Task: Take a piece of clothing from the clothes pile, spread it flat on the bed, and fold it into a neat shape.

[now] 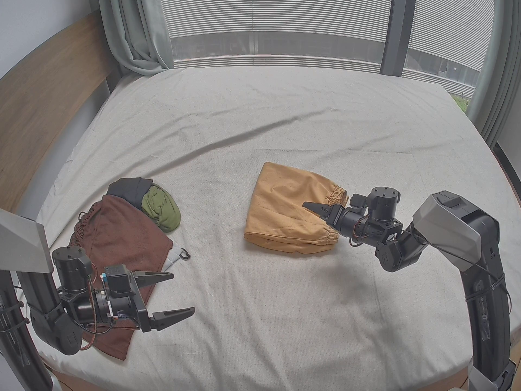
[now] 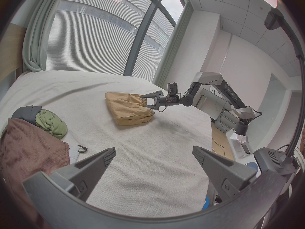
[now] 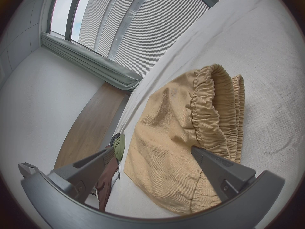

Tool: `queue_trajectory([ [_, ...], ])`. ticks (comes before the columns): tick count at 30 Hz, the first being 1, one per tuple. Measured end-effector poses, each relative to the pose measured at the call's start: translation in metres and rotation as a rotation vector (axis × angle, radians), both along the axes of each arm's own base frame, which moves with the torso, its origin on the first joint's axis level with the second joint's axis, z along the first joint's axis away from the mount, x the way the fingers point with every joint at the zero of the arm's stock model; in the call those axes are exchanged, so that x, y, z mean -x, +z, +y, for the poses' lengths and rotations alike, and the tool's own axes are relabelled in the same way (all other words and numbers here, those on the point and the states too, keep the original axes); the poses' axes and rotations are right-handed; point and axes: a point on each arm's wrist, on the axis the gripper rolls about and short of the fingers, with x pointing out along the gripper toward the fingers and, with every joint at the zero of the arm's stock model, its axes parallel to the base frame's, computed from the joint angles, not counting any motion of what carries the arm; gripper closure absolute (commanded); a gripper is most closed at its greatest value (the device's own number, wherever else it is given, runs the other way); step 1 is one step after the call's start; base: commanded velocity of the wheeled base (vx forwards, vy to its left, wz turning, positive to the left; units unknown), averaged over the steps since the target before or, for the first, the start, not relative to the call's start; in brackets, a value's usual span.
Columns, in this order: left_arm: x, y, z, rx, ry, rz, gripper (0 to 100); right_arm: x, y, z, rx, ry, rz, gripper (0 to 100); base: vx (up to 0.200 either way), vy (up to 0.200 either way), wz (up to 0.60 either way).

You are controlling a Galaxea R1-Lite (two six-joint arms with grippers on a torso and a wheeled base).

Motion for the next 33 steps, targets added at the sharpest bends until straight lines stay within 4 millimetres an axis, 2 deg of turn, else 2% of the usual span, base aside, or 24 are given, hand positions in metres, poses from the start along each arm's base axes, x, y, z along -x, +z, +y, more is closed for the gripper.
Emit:
queue_trajectory([
  [7,0.000,0.000,-0.001,-0.001,-0.005,-0.001,0,0.006,0.007,0.000,-0.005,0.000,-0.021,0,0.000,0.000,0.00],
  [10,0.001,0.002,-0.001,-0.001,-0.007,-0.010,0,0.013,0.019,-0.002,0.000,0.001,-0.043,0,0.000,0.000,0.00],
  [16,0.005,0.015,-0.004,0.006,-0.020,-0.057,0,0.045,0.047,-0.015,0.170,0.004,-0.178,0,0.000,0.000,0.00],
  [20,0.013,0.030,-0.007,0.013,-0.039,-0.110,0,0.080,0.065,-0.026,0.294,-0.010,-0.259,0,0.000,0.000,0.00],
  [28,0.042,0.058,-0.010,0.027,-0.082,-0.203,0,0.160,0.117,-0.044,0.354,-0.031,-0.366,0,0.000,0.000,0.00],
  [31,0.056,0.070,-0.008,0.040,-0.112,-0.249,0,0.195,0.129,-0.056,0.374,-0.044,-0.393,0,0.000,0.000,0.00],
  [33,0.063,0.077,-0.007,0.046,-0.126,-0.274,0,0.212,0.133,-0.064,0.391,-0.059,-0.409,0,0.000,0.000,0.00],
])
